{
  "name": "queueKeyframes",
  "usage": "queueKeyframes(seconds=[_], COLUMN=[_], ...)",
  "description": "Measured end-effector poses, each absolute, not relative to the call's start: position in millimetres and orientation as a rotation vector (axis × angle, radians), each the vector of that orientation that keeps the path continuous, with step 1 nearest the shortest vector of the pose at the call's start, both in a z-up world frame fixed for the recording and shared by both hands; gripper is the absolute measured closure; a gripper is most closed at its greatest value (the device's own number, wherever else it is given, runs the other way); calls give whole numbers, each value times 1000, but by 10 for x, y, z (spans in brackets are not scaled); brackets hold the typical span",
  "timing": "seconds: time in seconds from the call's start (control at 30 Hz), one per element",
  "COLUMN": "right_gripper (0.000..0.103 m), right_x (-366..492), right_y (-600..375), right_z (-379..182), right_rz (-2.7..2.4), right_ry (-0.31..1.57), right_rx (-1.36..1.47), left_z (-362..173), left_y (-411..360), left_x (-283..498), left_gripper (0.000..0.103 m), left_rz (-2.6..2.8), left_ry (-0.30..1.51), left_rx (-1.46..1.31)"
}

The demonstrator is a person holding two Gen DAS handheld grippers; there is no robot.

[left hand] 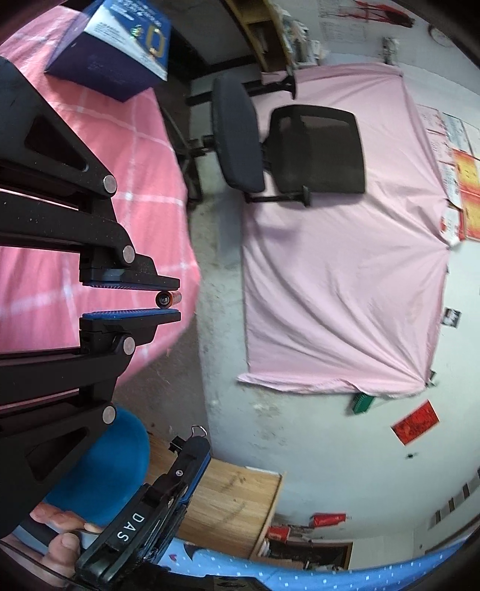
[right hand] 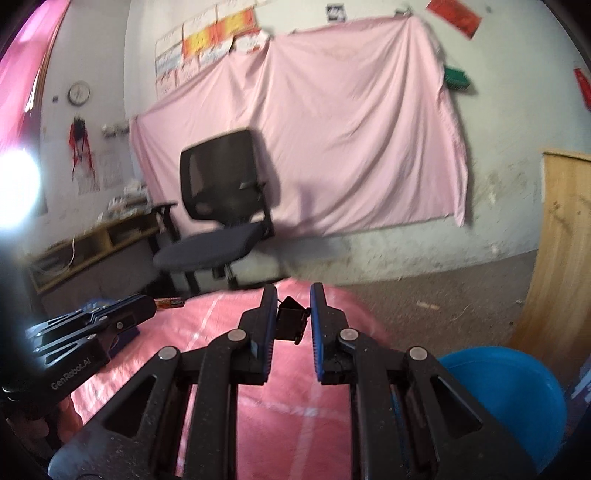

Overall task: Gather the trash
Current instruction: 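Carry the battery in the left gripper over the blue basin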

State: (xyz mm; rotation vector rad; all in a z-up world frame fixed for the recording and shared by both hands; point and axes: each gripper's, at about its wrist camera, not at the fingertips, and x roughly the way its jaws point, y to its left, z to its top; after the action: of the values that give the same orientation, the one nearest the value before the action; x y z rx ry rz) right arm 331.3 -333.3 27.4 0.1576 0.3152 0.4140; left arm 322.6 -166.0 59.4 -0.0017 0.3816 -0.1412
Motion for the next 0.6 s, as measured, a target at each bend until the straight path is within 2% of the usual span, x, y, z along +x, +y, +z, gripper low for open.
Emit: queueKeyframes(seconds=[0.33, 0.6], right_gripper=[72, 72], right_x=[2748, 2482], right_y=[-4092, -4646], right_z=[445, 394], right_rz=[248, 137], right_ry=[171, 157], right_rx=[187, 228], left_z=[900, 892], left_y=[-2391, -3047], left_x=[2964, 2836], left_gripper=[96, 96], left_rz=[-268, -381], left_ry=[306, 283], left_rx=[59, 114])
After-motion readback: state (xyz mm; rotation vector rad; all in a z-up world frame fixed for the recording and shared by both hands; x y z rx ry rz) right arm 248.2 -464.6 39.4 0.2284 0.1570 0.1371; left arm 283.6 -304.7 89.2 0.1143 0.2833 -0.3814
